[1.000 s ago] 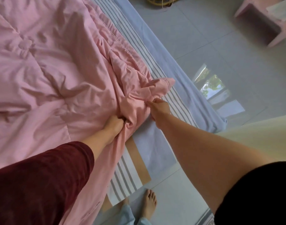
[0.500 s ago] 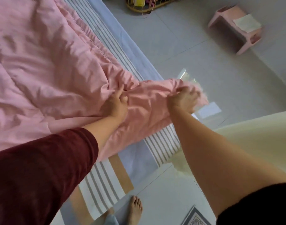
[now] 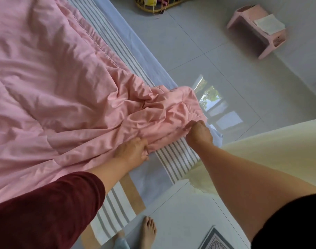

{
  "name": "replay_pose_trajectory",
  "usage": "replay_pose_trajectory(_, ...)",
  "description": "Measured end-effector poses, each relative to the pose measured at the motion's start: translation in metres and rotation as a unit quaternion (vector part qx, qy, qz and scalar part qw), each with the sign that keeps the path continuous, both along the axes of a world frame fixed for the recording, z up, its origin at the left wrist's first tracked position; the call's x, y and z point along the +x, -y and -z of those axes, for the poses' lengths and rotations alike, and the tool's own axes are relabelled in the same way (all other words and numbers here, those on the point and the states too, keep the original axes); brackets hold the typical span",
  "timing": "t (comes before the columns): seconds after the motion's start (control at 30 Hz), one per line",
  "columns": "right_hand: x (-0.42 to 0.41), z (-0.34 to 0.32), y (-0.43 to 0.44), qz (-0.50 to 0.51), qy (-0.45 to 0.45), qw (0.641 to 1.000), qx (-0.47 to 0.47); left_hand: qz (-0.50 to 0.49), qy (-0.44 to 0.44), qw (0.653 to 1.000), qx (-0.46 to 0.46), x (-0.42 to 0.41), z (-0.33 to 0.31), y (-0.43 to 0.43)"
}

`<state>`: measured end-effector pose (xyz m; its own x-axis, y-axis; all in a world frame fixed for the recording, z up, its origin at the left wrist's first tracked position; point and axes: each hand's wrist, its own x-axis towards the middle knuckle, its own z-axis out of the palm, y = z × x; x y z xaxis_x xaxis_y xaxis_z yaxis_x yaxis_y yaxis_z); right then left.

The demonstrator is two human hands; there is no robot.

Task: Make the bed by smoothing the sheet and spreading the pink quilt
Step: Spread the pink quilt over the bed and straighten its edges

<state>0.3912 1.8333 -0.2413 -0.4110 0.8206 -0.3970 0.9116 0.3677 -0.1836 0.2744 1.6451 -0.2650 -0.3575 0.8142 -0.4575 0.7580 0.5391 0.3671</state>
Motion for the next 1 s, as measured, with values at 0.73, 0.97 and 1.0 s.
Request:
replay_pose_trajectory(0.73, 0.033, -0.028, -0.038, -0.158, 0.370, 0.915, -0.007, -0.009, 0.375, 0.926, -0.040, 0.083, 0.007, -0.046)
replay_pose_trajectory(0.97, 0.004, -0.022, -0.013, -0.217, 0.486, 0.845, -0.049, -0.093, 0.241, 0.966, 0.026, 0.075, 0.003, -0.036)
replay_pose_trajectory(1.0, 0.000, -0.024, -0.006, -0.226, 0.475, 0.849, -0.048, -0.104, 0.236, 0.966, 0.028, 0.068, 0.003, -0.028)
